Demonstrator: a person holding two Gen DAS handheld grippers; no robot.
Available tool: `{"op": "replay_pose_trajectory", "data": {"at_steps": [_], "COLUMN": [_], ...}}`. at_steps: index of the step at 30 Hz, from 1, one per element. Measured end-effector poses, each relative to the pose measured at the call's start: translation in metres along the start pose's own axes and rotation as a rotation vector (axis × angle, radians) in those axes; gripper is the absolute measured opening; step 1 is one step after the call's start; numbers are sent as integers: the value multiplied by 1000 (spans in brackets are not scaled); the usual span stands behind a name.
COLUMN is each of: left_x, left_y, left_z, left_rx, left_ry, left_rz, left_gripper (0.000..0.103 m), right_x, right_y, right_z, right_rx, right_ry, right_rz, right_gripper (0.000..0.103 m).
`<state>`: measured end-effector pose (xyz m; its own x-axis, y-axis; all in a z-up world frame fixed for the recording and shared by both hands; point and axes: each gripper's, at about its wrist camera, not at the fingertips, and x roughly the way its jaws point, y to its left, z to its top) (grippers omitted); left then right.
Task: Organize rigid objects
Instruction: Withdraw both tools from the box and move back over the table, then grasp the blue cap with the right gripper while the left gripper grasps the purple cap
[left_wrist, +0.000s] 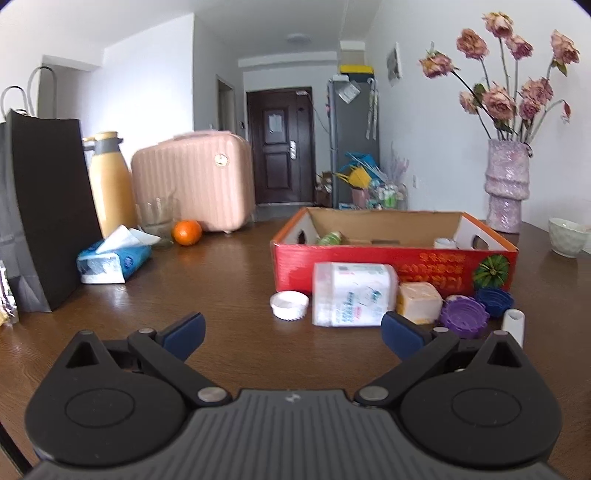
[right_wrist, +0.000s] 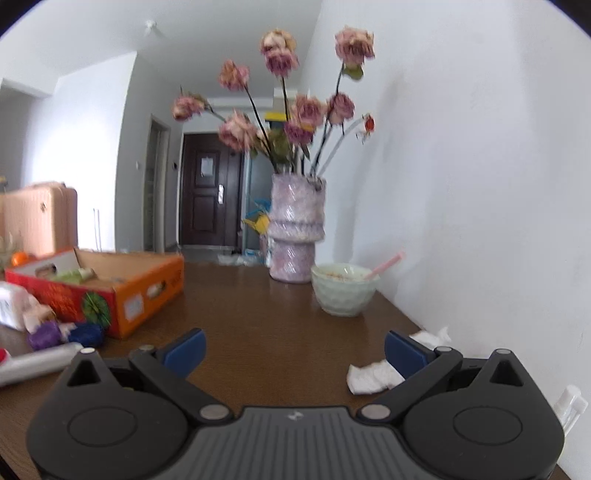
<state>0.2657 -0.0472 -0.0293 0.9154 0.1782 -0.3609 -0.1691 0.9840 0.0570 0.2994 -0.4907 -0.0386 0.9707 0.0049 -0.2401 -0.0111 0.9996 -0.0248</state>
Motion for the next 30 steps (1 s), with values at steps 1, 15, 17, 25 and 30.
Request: {"op": "replay_pose_trajectory", "data": {"at_steps": [1, 15, 17, 25, 30], "left_x": [1, 37, 51, 120, 140], "left_y": [-5, -53, -48, -46, -45], "left_z": [0, 4, 10, 33, 37], "left_rx": [7, 62, 65, 127, 113], "left_ry": [1, 128, 124, 166, 159], "left_rz": [-16, -170, -145, -113, -111], "left_gripper": [103, 103, 103, 102, 88], "right_x": [-3, 68, 85, 140, 157], "right_y": [4, 125, 139, 185, 195], "right_z": [2, 19, 20, 17, 13], "right_rx": [10, 59, 63, 11, 2], "right_ry": [-13, 238, 268, 399, 429], "right_rz": [14, 448, 466, 460, 431], "right_gripper": [103, 78, 78, 65, 54]}}
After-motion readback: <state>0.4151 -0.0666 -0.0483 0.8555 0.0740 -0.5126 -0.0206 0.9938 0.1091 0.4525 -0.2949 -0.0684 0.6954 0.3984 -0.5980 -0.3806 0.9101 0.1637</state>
